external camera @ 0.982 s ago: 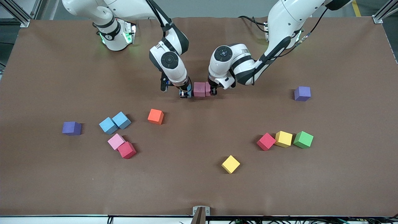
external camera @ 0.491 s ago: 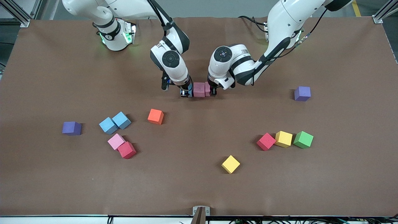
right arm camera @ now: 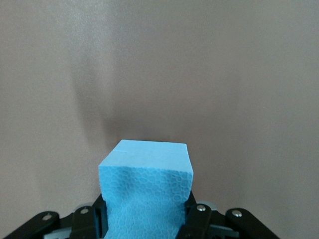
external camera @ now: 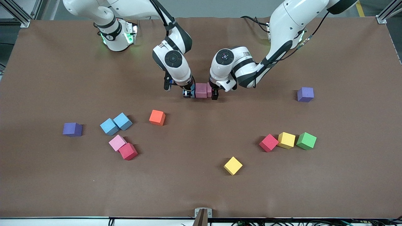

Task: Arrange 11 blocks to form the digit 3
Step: 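Set the second pink cube beside the first and open the left gripper, then place the blue cube beside the pink cubes and open the right gripper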

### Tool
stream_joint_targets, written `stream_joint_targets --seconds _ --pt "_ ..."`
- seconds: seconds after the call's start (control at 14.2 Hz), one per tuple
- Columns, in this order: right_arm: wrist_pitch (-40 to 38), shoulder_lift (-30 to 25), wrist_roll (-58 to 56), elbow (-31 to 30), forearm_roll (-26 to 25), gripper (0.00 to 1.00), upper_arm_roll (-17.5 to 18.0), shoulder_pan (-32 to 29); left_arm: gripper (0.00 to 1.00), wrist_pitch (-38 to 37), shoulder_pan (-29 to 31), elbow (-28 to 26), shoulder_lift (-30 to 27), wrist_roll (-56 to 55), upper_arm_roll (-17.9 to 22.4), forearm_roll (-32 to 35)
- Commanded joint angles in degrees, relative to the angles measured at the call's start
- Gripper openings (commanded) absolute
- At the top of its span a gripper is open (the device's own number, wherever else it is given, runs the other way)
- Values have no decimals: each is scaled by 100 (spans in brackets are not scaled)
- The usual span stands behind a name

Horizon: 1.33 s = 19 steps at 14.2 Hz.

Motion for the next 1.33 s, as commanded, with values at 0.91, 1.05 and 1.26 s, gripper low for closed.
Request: stream_joint_targets --seconds 0.91,1.05,1.26 --pt "59 138 97 208 114 34 -17 109 100 -2843 111 1730 -460 377 -550 128" --pt "-29 138 97 208 97 100 -17 109 100 -3021 356 2039 -407 939 -471 154" --pt "-38 120 114 208 88 100 -17 118 100 -3021 542 2294 -398 1739 -287 215"
